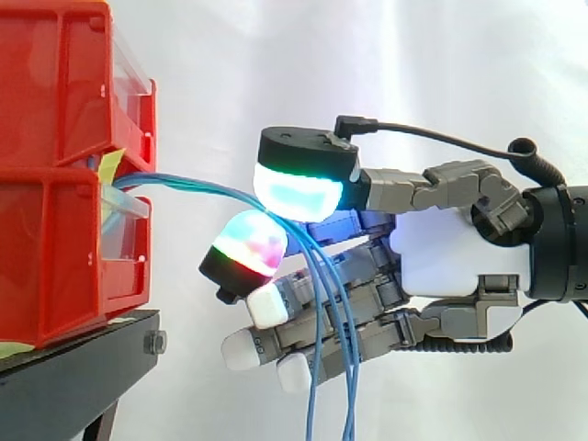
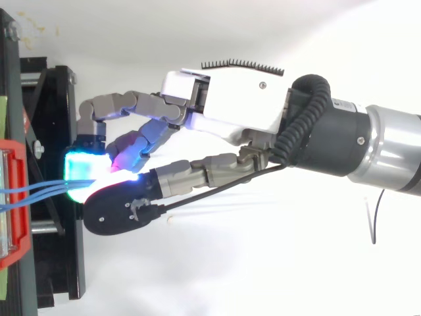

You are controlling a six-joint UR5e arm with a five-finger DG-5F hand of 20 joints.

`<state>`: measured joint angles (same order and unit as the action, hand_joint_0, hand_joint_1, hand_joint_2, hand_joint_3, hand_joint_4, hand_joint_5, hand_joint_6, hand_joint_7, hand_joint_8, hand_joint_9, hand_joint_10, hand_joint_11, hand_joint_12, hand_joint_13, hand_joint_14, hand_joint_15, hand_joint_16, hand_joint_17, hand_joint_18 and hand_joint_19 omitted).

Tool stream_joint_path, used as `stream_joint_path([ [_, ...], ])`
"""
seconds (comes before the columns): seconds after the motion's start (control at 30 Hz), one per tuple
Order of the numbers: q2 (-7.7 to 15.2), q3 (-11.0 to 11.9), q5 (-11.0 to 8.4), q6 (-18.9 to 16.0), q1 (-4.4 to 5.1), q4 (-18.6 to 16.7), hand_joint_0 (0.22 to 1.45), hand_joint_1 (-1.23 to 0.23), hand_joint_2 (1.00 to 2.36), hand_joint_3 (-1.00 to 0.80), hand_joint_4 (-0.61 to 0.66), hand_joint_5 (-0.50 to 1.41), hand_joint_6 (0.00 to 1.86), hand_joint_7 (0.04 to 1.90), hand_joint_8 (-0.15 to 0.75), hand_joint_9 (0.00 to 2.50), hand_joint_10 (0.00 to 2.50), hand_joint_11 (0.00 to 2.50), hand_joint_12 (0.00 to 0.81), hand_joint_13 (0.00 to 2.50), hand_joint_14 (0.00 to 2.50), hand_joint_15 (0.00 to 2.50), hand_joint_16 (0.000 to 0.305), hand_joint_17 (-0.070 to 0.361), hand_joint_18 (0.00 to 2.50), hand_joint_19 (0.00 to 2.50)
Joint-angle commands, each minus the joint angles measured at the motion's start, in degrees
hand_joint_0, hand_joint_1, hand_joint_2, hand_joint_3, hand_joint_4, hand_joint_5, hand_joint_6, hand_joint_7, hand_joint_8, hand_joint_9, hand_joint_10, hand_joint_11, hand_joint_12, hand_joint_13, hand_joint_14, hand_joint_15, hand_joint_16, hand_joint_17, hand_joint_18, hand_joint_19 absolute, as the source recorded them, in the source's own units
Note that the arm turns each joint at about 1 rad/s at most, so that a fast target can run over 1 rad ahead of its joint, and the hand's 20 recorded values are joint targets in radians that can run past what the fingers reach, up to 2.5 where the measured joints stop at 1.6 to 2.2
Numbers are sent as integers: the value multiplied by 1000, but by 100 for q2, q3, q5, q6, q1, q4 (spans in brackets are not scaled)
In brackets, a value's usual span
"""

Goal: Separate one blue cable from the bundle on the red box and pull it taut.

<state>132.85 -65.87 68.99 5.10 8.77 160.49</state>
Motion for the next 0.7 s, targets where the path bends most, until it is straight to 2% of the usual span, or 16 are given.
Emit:
stream_joint_path([
  [0.0, -5, 4, 0, -1, 1, 0, 612, -565, 1014, -299, 248, -32, 500, 1462, 349, 964, 9, 319, 369, 664, 8, 251, 45, 101, 623, 464],
  [0.1, -13, -5, 0, -1, 1, 0, 622, -618, 1016, -226, 256, -34, 501, 1449, 353, 956, 9, 325, 376, 666, 8, 246, 46, 104, 628, 452],
  [0.17, -13, 4, 0, -1, 1, 0, 610, -673, 1014, -48, 265, -29, 500, 1494, 387, 1099, 15, 509, 412, 711, 8, 249, 54, 120, 706, 431],
  [0.23, -13, 4, 0, -1, 1, 0, 607, -687, 1006, 20, 264, -27, 500, 1533, 406, 1151, 15, 558, 431, 736, 7, 243, 58, 130, 771, 395],
  [0.27, -13, 4, 0, -1, 1, 0, 603, -699, 1002, 55, 259, -35, 518, 1489, 406, 1150, 12, 558, 441, 744, 7, 242, 59, 134, 777, 377],
  [0.37, -13, -5, 0, -1, 1, 0, 577, -720, 1133, 57, 262, -49, 538, 1452, 408, 1096, 13, 500, 447, 721, 7, 235, 61, 137, 763, 354],
  [0.5, -13, -5, 0, 17, 1, 0, 567, -730, 1187, 44, 263, -61, 541, 1421, 399, 1020, 11, 458, 442, 692, 6, 224, 61, 138, 735, 352],
  [0.63, -13, -5, 9, 8, 10, 0, 584, -785, 1048, 18, 259, -73, 544, 1401, 390, 972, 10, 443, 442, 672, 6, 229, 62, 138, 720, 356],
  [0.67, -13, -5, 9, 8, 10, 0, 581, -807, 1003, -56, 261, -78, 543, 1396, 388, 954, 10, 460, 438, 661, 7, 233, 61, 136, 710, 364],
])
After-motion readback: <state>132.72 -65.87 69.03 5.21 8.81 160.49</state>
